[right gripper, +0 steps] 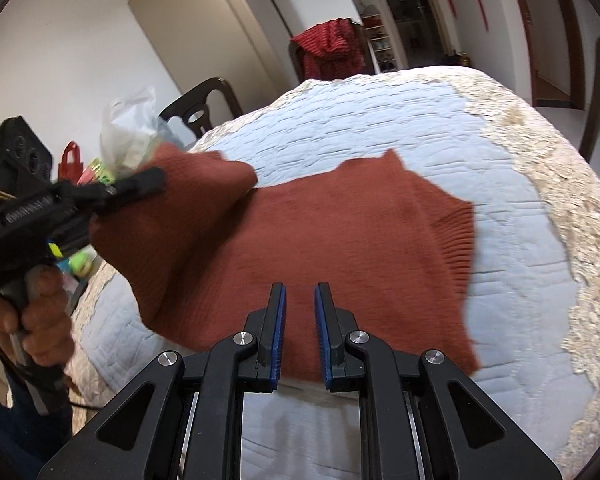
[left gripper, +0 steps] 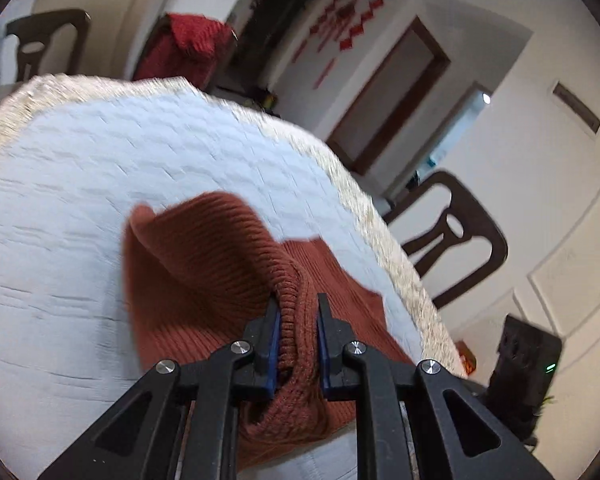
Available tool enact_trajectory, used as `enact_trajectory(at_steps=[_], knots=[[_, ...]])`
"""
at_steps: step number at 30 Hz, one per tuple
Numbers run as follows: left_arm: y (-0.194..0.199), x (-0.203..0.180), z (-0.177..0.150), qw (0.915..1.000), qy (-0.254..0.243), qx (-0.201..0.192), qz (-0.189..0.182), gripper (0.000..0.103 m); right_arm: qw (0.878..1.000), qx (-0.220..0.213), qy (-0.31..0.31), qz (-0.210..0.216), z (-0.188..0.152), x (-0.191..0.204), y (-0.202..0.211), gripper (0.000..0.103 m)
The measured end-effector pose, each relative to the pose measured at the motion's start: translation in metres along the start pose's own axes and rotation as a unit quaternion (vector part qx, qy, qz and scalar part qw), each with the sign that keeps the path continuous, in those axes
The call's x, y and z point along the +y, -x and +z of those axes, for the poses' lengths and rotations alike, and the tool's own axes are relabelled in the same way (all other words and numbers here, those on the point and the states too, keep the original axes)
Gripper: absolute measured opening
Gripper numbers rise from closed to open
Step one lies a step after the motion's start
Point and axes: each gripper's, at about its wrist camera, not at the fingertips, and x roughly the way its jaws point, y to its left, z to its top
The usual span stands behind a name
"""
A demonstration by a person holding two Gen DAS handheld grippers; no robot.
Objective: Fold small clothes
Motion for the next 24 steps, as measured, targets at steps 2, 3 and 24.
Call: enact_trajectory(at_steps=[2,3,24], knots=[[-0.02,-0.004,-0.007,0.9997,-0.002,0.024,-0.004,0.017,1.0,-0.001,-0.007,-0.002,0.0,-0.006,0.002,0.015],[-0.028,-0.005,-0.009,0.9994,-0.005,0.034,-0.004,0.017,1.0,-0.001,-0.013,-0.002,0.0,-0.012,0.004,0.015],[0.031,0.039,-0.02,0.9976,-0.014,-0.027,0.062,0.034,0.975,0.027,-0.126,0.181,0.02,-0.026,-0.012,0.051]])
